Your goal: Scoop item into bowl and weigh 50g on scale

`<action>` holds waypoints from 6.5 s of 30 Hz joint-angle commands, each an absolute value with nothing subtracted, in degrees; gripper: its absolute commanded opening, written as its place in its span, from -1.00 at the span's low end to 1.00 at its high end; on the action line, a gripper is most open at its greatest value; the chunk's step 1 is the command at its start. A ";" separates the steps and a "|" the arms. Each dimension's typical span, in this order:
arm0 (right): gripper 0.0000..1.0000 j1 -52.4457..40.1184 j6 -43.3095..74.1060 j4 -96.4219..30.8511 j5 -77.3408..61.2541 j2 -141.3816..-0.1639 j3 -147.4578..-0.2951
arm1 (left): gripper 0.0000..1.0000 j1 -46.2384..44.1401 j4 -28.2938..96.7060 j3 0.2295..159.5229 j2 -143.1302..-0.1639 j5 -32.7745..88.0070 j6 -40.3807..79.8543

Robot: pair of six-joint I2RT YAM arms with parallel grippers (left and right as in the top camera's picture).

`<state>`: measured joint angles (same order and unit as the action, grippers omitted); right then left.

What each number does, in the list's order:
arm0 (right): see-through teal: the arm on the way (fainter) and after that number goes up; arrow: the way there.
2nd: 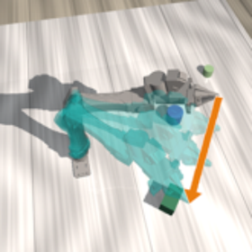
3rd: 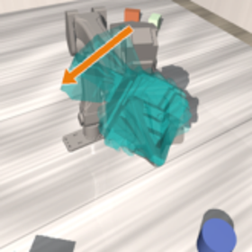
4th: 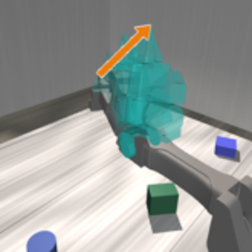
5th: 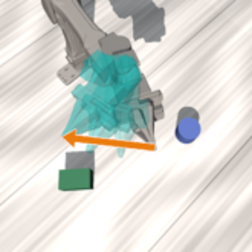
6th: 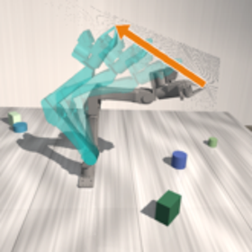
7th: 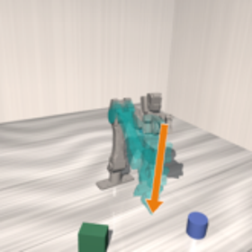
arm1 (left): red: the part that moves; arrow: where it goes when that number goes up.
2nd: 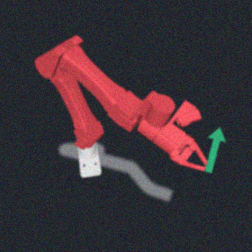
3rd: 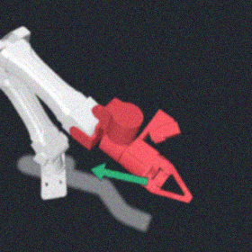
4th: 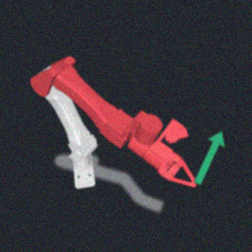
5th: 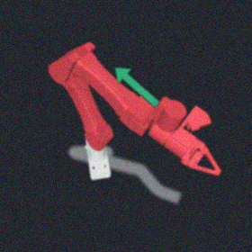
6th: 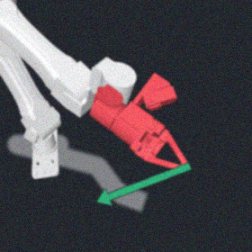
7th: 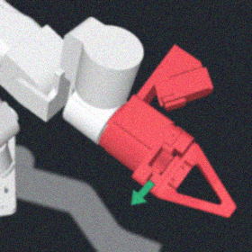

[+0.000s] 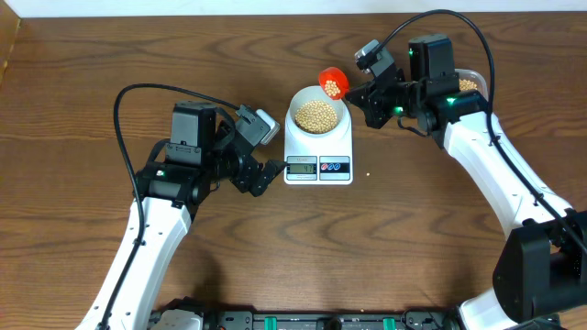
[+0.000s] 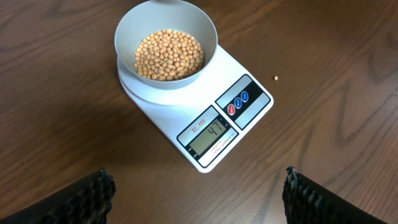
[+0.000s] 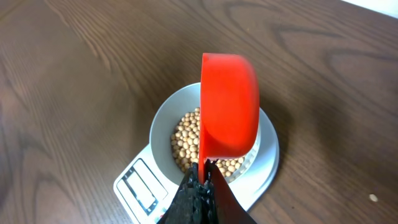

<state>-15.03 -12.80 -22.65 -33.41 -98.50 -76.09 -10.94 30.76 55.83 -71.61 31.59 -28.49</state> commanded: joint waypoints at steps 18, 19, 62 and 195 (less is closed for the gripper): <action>-0.98 -15.88 -22.81 -22.09 -33.17 -97.51 -75.96 | 0.77 -10.81 30.79 55.44 -71.07 31.92 -28.21; -0.98 -16.01 -22.83 -22.31 -33.15 -97.51 -75.96 | 0.78 -10.81 30.79 55.44 -71.07 31.92 -28.21; -0.98 -16.23 -16.69 -21.63 -33.15 -97.51 -75.94 | 0.77 -10.81 30.79 55.44 -71.07 31.92 -28.21; -0.97 7.77 54.98 -29.43 -10.11 -97.51 -75.94 | 0.77 -10.81 30.79 55.44 -71.07 31.92 -28.21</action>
<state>8.12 39.70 -29.91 -10.55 -98.50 -76.07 -10.94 30.79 55.83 -71.61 31.59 -28.49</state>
